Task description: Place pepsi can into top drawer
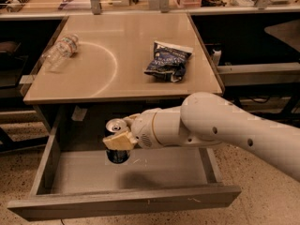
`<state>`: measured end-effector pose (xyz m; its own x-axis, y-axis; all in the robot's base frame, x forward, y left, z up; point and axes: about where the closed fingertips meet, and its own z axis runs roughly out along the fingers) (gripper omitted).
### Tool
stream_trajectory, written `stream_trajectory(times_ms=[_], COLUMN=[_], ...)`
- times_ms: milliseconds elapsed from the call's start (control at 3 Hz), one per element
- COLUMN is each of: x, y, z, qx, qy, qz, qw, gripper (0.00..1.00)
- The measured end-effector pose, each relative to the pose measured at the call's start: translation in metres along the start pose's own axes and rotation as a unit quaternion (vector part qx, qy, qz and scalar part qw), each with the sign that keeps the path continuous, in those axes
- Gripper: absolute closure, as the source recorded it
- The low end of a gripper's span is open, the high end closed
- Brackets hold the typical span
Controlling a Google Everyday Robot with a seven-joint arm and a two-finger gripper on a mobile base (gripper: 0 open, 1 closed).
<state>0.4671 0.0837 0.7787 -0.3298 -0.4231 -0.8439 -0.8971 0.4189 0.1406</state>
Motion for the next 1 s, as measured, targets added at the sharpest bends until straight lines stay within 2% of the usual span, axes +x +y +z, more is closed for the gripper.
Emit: stream_trajectory(times_ms=[333, 667, 1000], x=[0.029, 0.053, 0.064], y=[-0.01, -0.027, -0.04], z=[0.015, 0.021, 0.028], qx=[0.017, 0.042, 0.054], qy=[0.011, 0.023, 0.035], qz=[0.013, 0.012, -0.003], qw=[0.9997, 0.9988, 0.9979], gripper=[1.0, 1.0, 1.0])
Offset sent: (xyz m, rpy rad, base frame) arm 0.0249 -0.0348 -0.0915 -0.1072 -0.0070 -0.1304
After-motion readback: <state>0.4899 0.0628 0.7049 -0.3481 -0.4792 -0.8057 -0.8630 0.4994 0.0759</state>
